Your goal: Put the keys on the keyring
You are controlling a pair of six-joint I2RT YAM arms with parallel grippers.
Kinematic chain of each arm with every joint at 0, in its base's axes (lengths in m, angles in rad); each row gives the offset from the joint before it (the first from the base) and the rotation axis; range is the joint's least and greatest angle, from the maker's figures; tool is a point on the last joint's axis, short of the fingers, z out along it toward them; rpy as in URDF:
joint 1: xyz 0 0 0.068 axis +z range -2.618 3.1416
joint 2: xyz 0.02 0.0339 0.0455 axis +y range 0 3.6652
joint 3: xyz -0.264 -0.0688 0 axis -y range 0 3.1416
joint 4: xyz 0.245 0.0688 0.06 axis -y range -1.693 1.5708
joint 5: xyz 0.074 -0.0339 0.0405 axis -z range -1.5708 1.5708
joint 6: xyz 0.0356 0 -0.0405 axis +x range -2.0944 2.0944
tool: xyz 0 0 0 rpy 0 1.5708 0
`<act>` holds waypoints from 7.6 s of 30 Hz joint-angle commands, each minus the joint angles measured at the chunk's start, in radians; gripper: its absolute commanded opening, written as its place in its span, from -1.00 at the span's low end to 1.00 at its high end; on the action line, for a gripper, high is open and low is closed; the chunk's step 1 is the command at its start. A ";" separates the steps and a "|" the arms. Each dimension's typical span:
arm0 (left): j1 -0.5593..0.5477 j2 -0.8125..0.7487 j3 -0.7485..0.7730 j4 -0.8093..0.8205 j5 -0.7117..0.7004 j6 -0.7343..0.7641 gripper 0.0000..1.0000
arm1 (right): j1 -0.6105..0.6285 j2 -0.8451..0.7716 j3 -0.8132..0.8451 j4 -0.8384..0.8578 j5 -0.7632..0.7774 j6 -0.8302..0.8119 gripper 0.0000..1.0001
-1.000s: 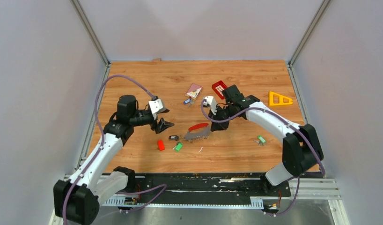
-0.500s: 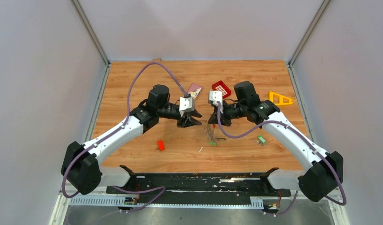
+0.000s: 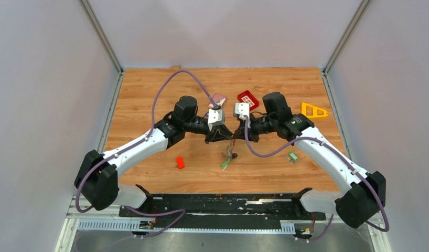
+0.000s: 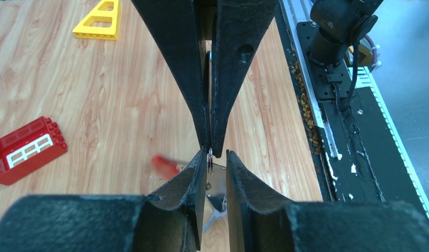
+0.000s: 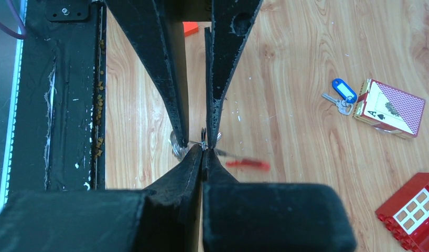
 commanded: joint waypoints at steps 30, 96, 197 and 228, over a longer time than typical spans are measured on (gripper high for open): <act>0.049 -0.063 -0.282 0.888 0.012 -0.580 -1.00 | -0.069 -0.186 -0.149 0.283 -0.079 0.146 -0.31; 0.001 -0.024 0.000 0.034 -0.015 0.043 -0.10 | 0.066 -0.025 0.108 -0.160 0.187 -0.109 -1.00; -0.012 0.088 -0.328 1.152 -0.006 -0.736 -0.99 | -0.064 -0.192 -0.111 0.243 -0.139 0.102 -1.00; -0.034 0.051 -0.086 0.312 0.006 -0.107 -0.89 | 0.017 -0.103 -0.006 -0.034 0.091 -0.043 -1.00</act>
